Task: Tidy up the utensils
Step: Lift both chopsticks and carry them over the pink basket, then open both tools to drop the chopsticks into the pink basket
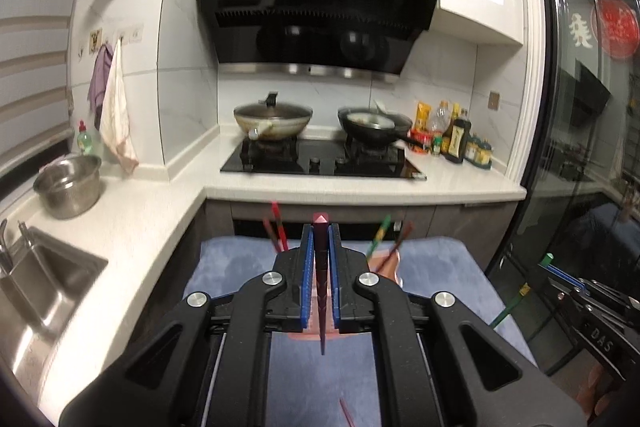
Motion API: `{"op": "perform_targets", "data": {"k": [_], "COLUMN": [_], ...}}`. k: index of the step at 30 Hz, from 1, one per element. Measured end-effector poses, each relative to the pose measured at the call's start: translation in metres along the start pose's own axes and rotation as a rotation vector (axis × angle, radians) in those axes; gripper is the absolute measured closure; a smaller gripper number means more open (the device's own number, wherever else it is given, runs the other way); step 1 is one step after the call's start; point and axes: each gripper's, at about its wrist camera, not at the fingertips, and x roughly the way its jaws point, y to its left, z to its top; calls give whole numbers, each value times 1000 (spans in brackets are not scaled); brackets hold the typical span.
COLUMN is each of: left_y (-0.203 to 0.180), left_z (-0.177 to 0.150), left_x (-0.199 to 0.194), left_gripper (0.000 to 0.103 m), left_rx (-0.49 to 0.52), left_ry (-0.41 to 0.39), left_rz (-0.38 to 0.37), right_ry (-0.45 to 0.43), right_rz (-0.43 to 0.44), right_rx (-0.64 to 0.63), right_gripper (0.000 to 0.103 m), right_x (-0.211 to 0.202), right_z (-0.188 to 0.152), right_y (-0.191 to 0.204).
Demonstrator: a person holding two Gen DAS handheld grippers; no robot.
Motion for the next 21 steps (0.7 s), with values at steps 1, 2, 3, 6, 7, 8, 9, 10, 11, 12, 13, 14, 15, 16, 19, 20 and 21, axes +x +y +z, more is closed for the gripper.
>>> {"op": "perform_targets", "data": {"k": [1, 2, 3, 6, 7, 8, 9, 10, 11, 12, 13, 14, 15, 16, 19, 20, 21], "left_y": [1, 2, 4, 8, 10, 11, 11, 12, 12, 13, 14, 14, 15, 15, 17, 17, 18], "left_z": [9, 17, 24, 43, 48, 53, 58, 63, 64, 67, 70, 71, 72, 72, 69, 66, 63], "left_x": [2, 4, 7, 18, 22, 27, 32, 37, 40, 45, 51, 56, 62, 68, 86, 93, 99], "left_gripper": [96, 96, 96, 96, 96, 96, 96, 96, 96, 96, 96, 96, 96, 96, 96, 96, 96], "left_rx": [-5, -10, -14, -26, -28, -29, -29, -30, -30, -30, -32, -32, -32, -31, -31, -32, -32], "left_ry": [-13, -24, -33, -49, -54, -60, -68, -73, -76, -79, -85, -88, -87, -83, -70, -59, -49], "left_rz": [1, 4, 9, 16, 19, 22, 26, 27, 28, 30, 30, 31, 31, 34, 41, 43, 41], "right_ry": [-15, -23, -38, -69, -78, -85, -95, -103, -108, -112, -113, -113, -109, -101, -74, -57, -44], "right_rz": [10, 15, 23, 44, 47, 50, 56, 60, 59, 58, 60, 60, 58, 54, 43, 38, 34], "right_rx": [7, 11, 21, 38, 43, 48, 54, 61, 67, 72, 80, 85, 90, 93, 99, 101, 103], "right_gripper": [96, 96, 96, 96, 96, 96, 96, 96, 96, 96, 96, 96, 96, 96, 96, 96, 96], "right_x": [4, 7, 11, 25, 30, 34, 40, 46, 51, 58, 66, 73, 81, 90, 113, 123, 131], "right_z": [11, 17, 29, 57, 66, 72, 80, 87, 92, 96, 101, 103, 105, 106, 103, 100, 98], "right_y": [1, 1, 2, 6, 7, 7, 8, 8, 8, 8, 7, 6, 5, 3, -1, -4, -6]}}
